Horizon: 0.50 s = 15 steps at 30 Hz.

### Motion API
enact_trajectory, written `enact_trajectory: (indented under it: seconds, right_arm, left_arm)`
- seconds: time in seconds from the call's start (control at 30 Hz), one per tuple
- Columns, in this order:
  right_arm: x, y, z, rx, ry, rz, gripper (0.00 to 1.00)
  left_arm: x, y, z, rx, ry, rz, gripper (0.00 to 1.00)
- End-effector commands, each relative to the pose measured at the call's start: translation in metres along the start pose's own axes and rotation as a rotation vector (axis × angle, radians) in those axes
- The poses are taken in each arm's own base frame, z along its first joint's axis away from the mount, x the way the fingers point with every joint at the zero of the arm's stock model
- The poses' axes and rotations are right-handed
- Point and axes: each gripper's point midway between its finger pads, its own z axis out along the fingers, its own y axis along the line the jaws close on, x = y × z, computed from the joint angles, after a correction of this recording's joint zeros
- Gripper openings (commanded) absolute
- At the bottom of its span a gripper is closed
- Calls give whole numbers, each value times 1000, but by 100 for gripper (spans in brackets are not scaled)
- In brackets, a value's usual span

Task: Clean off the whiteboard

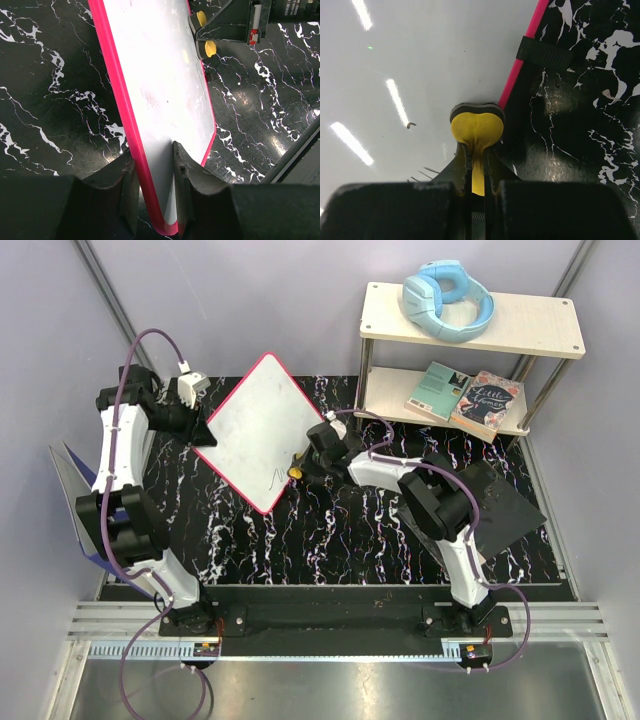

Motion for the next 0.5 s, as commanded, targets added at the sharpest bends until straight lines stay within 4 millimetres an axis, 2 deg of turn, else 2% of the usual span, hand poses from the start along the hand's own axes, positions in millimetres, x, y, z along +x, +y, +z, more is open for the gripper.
enact_trajectory:
  seconds: [0.0,0.1,0.23,0.43,0.47]
  right_arm:
    - [5,-6,17,9,3,37,0]
    - [1,16,21,-54,20,8,0]
    - [0,47,15,-143,5,-43,0]
    - [-8,95,-8,-257,-51,-101,0]
    - [-11,108,-16,-282,-64,-116,0]
  left_arm:
    - [-21,13,-1,-57,-38,190,0]
    - [-21,13,-2,-61,-38,192,0]
    - [-20,12,-2,-58,-39,194,0]
    - [-18,11,0,-49,-36,185,0]
    - [-17,11,0,-50,-34,184,0]
